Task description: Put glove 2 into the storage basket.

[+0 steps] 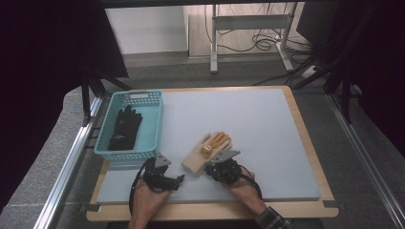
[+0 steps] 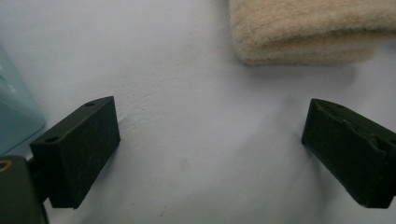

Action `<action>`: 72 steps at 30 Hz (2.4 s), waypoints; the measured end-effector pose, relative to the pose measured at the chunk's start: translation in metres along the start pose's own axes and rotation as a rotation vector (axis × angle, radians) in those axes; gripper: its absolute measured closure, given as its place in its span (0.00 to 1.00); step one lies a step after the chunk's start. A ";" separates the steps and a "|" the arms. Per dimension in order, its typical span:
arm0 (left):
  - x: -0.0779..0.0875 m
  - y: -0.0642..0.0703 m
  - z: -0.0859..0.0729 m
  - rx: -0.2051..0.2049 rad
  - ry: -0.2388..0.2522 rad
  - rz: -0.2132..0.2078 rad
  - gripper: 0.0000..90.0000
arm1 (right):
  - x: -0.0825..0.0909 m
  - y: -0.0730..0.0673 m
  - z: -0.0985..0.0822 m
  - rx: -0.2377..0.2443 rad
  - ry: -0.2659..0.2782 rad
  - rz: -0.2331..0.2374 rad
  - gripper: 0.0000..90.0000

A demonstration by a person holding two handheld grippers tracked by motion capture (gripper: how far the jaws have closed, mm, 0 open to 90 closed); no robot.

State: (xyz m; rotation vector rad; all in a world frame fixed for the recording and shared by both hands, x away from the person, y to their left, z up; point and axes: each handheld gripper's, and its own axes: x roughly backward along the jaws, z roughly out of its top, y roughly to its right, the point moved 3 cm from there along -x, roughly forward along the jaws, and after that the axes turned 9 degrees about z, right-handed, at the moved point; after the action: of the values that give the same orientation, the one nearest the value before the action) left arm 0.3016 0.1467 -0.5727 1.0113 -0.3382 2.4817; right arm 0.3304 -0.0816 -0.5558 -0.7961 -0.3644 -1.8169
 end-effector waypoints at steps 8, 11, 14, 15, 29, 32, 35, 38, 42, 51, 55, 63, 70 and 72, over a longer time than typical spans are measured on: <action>0.000 0.000 0.000 0.000 0.002 0.001 0.05 | 0.022 0.003 -0.004 0.000 0.016 -0.035 0.76; 0.000 0.000 0.000 0.000 0.002 0.001 0.05 | 0.034 0.010 -0.010 -0.012 0.027 -0.061 0.71; 0.000 0.000 0.000 -0.001 0.002 0.001 0.05 | 0.049 0.019 -0.016 -0.036 0.045 -0.093 0.66; 0.000 0.000 0.000 -0.001 0.002 0.002 0.05 | 0.052 0.021 -0.017 -0.042 0.050 -0.101 0.65; 0.000 0.000 0.000 0.000 0.003 0.002 0.05 | 0.107 0.063 -0.048 -0.135 0.067 -0.235 0.31; 0.000 0.000 0.000 0.000 0.003 0.002 0.05 | 0.113 0.070 -0.058 -0.156 0.061 -0.250 0.27; 0.000 0.000 0.000 -0.001 0.003 0.002 0.05 | 0.119 0.077 -0.068 -0.176 0.052 -0.274 0.23; 0.000 0.000 0.000 0.000 0.003 0.002 0.05 | 0.123 0.082 -0.074 -0.187 0.043 -0.290 0.20; 0.000 0.000 0.000 0.004 0.003 0.003 0.05 | 0.124 0.088 -0.082 -0.206 0.015 -0.321 0.17; 0.000 0.001 0.000 0.013 -0.001 0.004 0.05 | 0.120 0.090 -0.090 -0.217 0.014 -0.315 0.12; 0.000 0.001 0.000 0.013 -0.001 0.005 0.06 | 0.120 0.090 -0.091 -0.215 0.016 -0.316 0.12; 0.007 0.000 0.006 0.002 -0.001 -0.011 0.07 | 0.120 0.090 -0.091 -0.214 0.017 -0.316 0.12; 0.019 0.004 0.015 0.001 0.012 -0.063 0.05 | 0.120 0.090 -0.091 -0.213 0.017 -0.318 0.12; 0.022 0.005 0.020 0.003 0.019 -0.087 0.05 | 0.120 0.090 -0.091 -0.214 0.017 -0.318 0.12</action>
State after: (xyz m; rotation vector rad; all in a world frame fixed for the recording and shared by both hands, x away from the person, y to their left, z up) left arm 0.2967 0.1414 -0.5435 0.9824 -0.2782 2.4131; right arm 0.3564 -0.2551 -0.5523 -0.9083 -0.3017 -2.1860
